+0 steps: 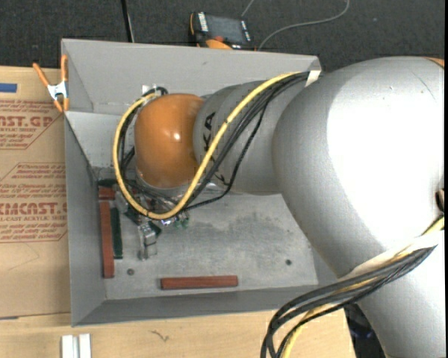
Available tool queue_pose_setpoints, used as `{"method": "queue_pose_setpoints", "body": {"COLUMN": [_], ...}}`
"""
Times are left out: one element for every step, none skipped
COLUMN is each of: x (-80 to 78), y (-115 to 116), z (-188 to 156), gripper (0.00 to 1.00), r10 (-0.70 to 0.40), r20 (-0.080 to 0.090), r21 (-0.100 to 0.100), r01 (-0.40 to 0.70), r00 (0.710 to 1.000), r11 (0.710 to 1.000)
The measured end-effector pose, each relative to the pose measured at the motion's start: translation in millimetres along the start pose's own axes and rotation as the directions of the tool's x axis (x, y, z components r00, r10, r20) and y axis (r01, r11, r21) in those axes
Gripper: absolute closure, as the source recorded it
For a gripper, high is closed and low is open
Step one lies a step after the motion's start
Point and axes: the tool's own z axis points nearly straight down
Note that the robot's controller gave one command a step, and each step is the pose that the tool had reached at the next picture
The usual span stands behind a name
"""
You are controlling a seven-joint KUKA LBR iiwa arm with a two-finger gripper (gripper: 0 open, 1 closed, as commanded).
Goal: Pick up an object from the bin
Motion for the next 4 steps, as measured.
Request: {"method": "queue_pose_setpoints", "body": {"x": [7.0,23.9,24.4,43.5], "y": [-55,-31,-32,-14], "z": [-2,-2,-1,-167], "gripper": [0.00,0.00,1.00,1.00], "r10": [0.137,0.142,0.143,-0.089], "r20": [0.000,0.000,-0.002,0.006], "r21": [0.003,0.001,0.001,0.003], "r01": [-0.137,-0.142,-0.143,0.089], "r00": [0.991,0.990,0.990,0.996], "r11": [0.991,0.990,0.990,0.996]}}
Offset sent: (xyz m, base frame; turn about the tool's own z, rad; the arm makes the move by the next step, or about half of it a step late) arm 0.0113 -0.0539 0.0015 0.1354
